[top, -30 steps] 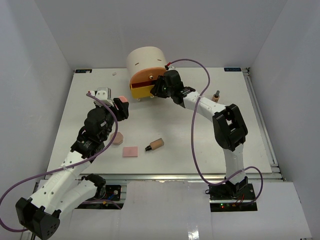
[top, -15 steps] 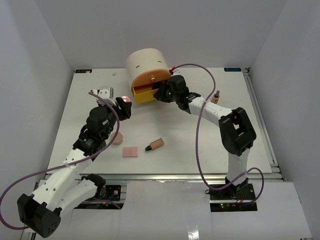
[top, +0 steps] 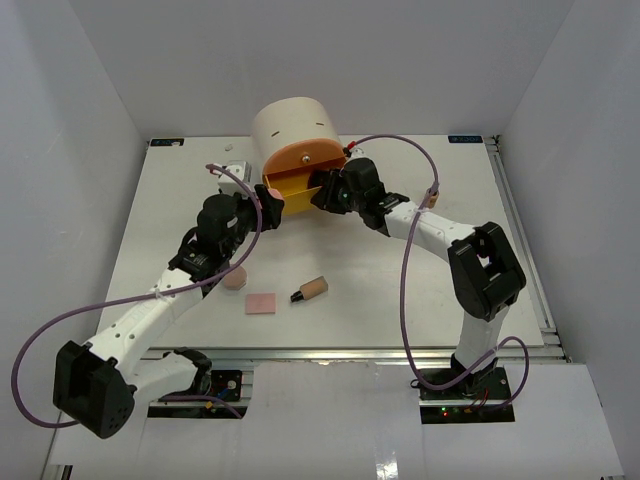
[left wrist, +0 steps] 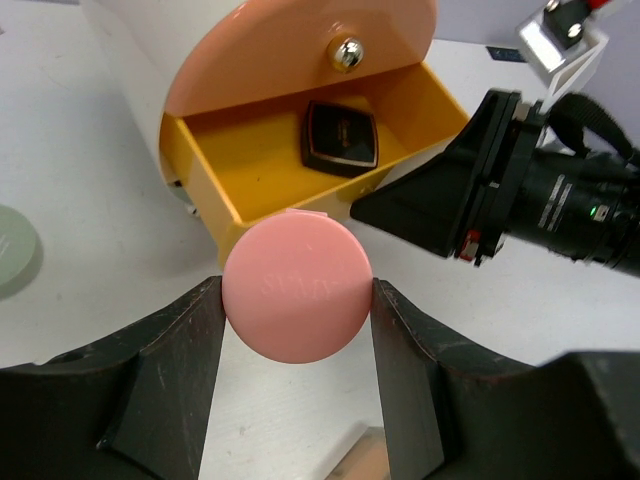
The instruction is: Organize the makeup
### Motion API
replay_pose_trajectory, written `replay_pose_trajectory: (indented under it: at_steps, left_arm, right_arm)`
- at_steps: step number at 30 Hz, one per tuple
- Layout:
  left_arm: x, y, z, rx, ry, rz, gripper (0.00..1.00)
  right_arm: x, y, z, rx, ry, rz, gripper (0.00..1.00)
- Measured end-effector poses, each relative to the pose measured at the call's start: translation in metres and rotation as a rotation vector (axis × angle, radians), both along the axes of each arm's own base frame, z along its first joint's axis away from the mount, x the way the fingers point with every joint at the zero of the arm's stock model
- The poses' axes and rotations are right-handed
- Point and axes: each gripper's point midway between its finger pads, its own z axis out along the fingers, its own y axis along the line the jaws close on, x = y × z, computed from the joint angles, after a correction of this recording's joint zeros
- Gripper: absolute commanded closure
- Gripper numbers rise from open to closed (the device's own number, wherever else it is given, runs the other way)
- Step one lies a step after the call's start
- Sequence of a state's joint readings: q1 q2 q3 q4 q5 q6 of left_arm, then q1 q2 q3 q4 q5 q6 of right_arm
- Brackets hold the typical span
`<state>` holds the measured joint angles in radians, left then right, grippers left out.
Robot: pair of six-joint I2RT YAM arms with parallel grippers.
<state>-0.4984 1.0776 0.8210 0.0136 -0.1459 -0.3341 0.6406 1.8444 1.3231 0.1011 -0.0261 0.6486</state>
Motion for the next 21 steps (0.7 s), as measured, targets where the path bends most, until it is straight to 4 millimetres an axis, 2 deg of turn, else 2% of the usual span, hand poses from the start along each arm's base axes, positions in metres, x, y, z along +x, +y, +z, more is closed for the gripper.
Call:
replay_pose_trajectory:
  at_steps: [3,7,21]
  left_arm:
    - [0.010,-0.009,0.010,-0.011,-0.015,-0.016,0.74]
    - [0.023,-0.018,0.012,-0.010,-0.012,-0.031,0.74]
    - [0.062,-0.040,-0.012,0.034,0.033,-0.041,0.74]
  right_arm:
    - [-0.006,-0.002,0.000,0.001,0.003,0.003,0.79]
    - [-0.011,-0.005,0.000,0.000,0.008,0.006,0.77]
    - [-0.019,-0.005,0.000,0.017,0.024,0.017,0.66]
